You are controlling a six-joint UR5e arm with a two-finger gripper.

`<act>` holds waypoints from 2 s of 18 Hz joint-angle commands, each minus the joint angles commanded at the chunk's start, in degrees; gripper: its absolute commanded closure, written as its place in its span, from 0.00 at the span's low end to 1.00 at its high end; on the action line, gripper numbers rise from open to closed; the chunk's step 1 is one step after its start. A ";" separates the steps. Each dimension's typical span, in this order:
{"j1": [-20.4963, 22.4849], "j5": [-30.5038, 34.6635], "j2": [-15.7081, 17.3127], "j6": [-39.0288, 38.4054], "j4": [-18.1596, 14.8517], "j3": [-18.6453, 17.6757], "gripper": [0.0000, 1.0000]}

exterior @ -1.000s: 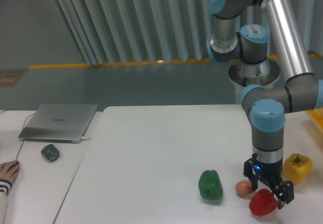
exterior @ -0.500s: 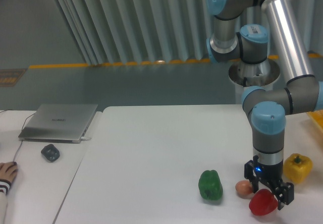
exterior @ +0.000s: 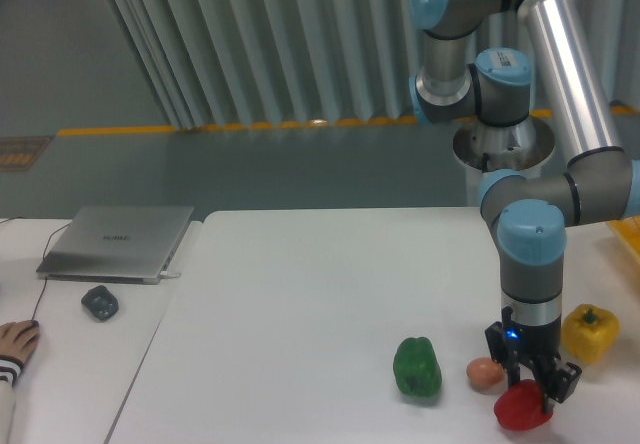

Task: Place the red peppers in a basket
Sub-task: 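Close the gripper on the red pepper's stem and top, then lift the red pepper and carry it toward the yellow basket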

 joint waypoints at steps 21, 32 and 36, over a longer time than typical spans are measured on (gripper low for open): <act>8.26 -0.35 10.28 17.93 -17.57 0.09 0.63; 8.52 -4.22 11.51 13.71 -18.37 0.79 0.63; 8.70 -3.52 11.34 14.50 -22.50 0.35 0.63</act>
